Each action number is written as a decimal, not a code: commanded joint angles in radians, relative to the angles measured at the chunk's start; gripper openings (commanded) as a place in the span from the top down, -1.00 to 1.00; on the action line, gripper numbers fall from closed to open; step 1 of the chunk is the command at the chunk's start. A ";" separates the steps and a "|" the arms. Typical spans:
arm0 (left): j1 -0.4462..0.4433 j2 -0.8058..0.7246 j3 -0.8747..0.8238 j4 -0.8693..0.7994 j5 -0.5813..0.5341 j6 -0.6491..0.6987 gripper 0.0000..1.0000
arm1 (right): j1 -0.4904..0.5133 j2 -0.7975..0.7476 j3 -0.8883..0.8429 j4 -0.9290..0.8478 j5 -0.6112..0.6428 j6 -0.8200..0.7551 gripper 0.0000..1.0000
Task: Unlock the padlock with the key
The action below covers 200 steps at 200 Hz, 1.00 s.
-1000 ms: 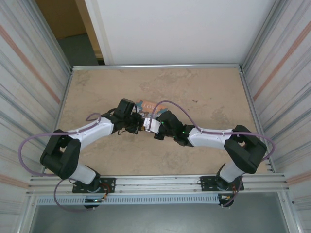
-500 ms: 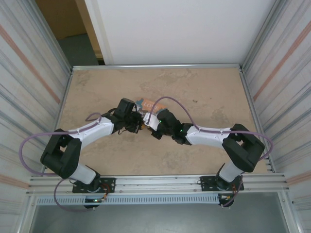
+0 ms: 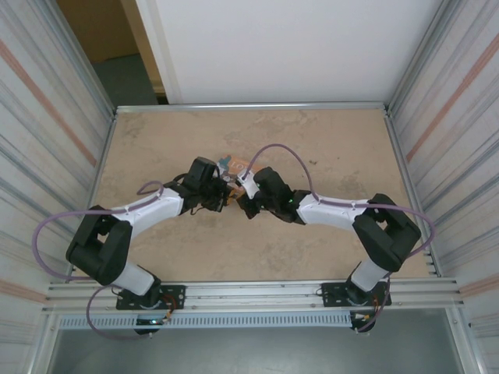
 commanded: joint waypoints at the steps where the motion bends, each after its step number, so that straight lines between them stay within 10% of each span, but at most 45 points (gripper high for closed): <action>1: -0.036 -0.004 0.001 0.011 0.098 -0.014 1.00 | -0.028 0.036 0.058 -0.007 0.020 0.154 1.00; 200: -0.165 0.218 0.123 0.134 0.071 -0.050 1.00 | -0.197 0.036 0.015 -0.115 0.009 0.300 1.00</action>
